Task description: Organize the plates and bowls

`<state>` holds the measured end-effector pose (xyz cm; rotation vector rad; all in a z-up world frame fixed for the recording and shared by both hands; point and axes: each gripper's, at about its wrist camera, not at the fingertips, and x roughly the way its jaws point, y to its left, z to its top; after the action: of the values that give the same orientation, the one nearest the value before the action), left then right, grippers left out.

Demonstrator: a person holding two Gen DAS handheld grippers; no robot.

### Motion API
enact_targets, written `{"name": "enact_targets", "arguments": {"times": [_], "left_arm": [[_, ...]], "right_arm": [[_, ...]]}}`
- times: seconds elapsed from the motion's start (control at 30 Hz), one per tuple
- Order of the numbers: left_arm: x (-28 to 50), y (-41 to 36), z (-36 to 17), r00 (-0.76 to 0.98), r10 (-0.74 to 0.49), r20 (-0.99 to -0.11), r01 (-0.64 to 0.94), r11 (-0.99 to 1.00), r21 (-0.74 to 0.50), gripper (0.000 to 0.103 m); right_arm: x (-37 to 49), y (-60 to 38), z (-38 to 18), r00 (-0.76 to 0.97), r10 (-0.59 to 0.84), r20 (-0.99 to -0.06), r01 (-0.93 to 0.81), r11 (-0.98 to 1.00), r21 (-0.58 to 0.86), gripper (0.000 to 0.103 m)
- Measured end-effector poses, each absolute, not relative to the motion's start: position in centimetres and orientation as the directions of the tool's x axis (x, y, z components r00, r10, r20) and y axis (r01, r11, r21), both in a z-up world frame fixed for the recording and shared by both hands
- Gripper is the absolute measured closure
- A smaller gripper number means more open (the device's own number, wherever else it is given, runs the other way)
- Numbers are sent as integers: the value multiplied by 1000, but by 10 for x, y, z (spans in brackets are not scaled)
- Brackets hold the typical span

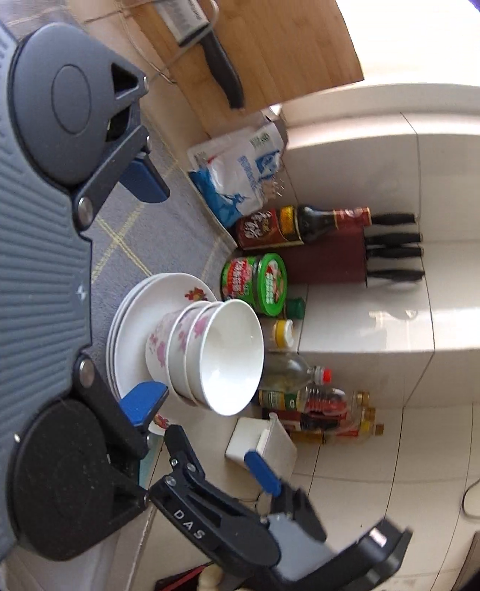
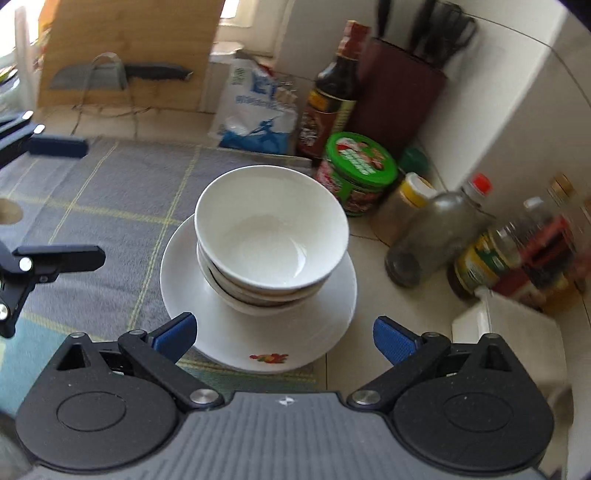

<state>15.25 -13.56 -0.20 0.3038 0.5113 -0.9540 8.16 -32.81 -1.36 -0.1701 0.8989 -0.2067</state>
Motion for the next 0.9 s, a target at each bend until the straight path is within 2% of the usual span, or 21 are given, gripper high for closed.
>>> {"name": "enact_targets", "arguments": {"times": [0.07, 0.17, 0.3, 0.6, 0.9], "left_arm": [[151, -130, 3, 486, -640, -595, 798, 603, 3, 1], [142, -120, 11, 503, -608, -615, 774, 633, 7, 1], [137, -112, 22, 523, -573, -630, 744, 668, 9, 1], [130, -105, 39, 562, -575, -595, 718, 696, 7, 1], [130, -106, 44, 580, -565, -587, 704, 711, 11, 1]], "right_arm": [[66, -317, -7, 613, -290, -735, 238, 955, -178, 0], [46, -302, -1, 627, -324, -709, 377, 922, -88, 0], [30, -284, 10, 641, -373, -671, 469, 882, -43, 0], [15, -264, 23, 659, -425, -620, 511, 858, -46, 0], [14, -266, 26, 673, -416, -611, 509, 860, -25, 0]]}}
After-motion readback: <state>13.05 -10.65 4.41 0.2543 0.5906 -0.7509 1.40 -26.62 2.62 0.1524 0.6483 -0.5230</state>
